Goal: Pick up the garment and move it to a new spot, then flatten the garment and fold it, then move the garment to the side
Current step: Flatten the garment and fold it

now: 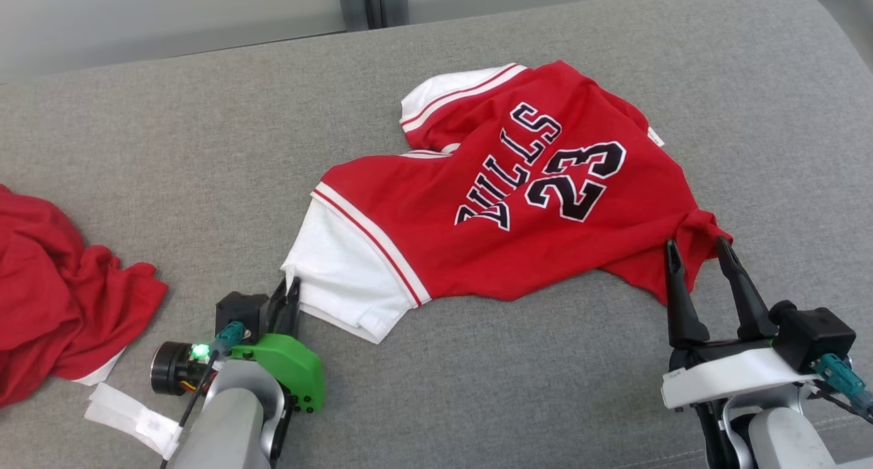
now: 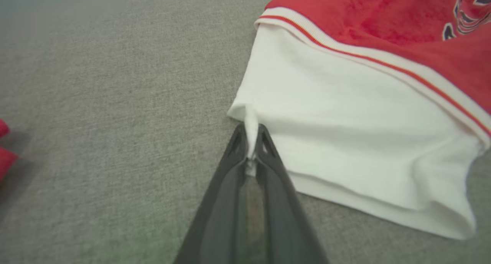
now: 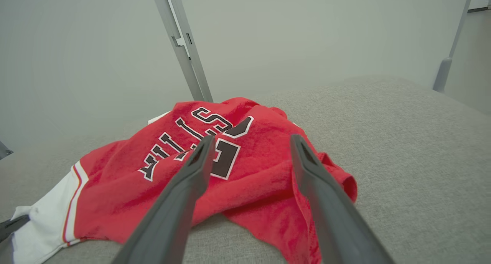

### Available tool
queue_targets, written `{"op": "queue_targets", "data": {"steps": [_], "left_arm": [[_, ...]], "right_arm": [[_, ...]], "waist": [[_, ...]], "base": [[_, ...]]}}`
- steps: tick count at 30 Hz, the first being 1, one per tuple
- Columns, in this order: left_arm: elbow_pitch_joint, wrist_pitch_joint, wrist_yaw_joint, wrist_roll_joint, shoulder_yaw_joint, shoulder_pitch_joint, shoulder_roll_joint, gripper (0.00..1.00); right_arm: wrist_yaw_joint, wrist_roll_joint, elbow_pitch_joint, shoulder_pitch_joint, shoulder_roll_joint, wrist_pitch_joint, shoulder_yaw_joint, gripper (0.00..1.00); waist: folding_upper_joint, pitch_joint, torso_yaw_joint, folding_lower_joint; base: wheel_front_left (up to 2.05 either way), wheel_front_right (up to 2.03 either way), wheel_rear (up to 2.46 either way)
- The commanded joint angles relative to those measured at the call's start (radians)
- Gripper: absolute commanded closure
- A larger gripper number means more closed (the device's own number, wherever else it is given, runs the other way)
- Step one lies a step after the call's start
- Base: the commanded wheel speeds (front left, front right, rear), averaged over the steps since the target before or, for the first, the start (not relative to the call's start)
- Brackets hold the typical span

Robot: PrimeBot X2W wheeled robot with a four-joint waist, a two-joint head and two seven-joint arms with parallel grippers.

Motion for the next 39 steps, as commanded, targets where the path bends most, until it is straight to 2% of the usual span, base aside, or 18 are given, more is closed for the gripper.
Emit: {"op": "queue_targets", "data": {"steps": [1,6,13,22,33,34,35,36,39], "left_arm": [[-0.012,0.002,-0.002,-0.008,0.006,0.009,0.005,1.00],[-0.147,0.002,0.030,-0.044,0.055,0.048,-0.001,1.00],[-0.293,0.002,0.028,-0.046,0.046,0.115,-0.004,1.00],[-0.339,0.002,0.027,-0.069,0.000,0.137,-0.005,1.00],[-0.364,0.002,0.035,-0.078,-0.022,0.142,-0.005,1.00],[-0.366,0.002,0.036,-0.077,-0.022,0.142,-0.005,1.00],[-0.368,0.002,0.037,-0.076,-0.022,0.143,-0.005,1.00],[-0.369,0.002,0.037,-0.075,-0.021,0.145,-0.005,1.00],[-0.375,0.002,0.035,-0.105,-0.002,0.155,-0.004,1.00]], "right_arm": [[0.000,-0.007,0.014,0.000,0.000,-0.004,-0.009,0.00],[0.000,-0.031,0.100,0.013,-0.001,-0.004,-0.061,0.00],[0.000,-0.022,0.285,-0.007,0.002,0.028,-0.120,0.00],[0.000,0.070,0.445,-0.083,0.001,0.032,-0.125,0.00],[0.000,0.095,0.598,-0.153,0.003,0.021,-0.115,0.00],[0.000,0.098,0.604,-0.155,0.005,0.021,-0.108,0.10],[0.001,0.104,0.609,-0.157,0.007,0.021,-0.094,0.92],[0.001,0.105,0.610,-0.159,0.008,0.019,-0.083,1.00],[0.002,0.099,0.602,-0.157,0.007,0.016,-0.049,1.00]], "waist": [[0.0000,-0.002,0.004,0.0000],[0.0000,-0.015,0.022,0.0000],[0.0000,-0.027,0.053,0.0000],[0.0000,-0.024,0.077,0.0000],[0.0000,-0.014,0.098,0.0000],[0.0000,-0.013,0.099,0.0000],[0.0000,-0.014,0.100,0.0000],[0.0000,-0.014,0.101,0.0000],[0.0000,-0.023,0.096,0.0000]], "base": [[0.00,0.00,0.00],[0.00,0.00,0.00],[0.00,0.00,0.00],[0.00,0.00,0.00],[0.00,0.00,0.00],[0.00,0.00,0.00],[0.00,0.00,0.00],[0.00,0.00,0.00],[0.00,0.00,0.00]]}}
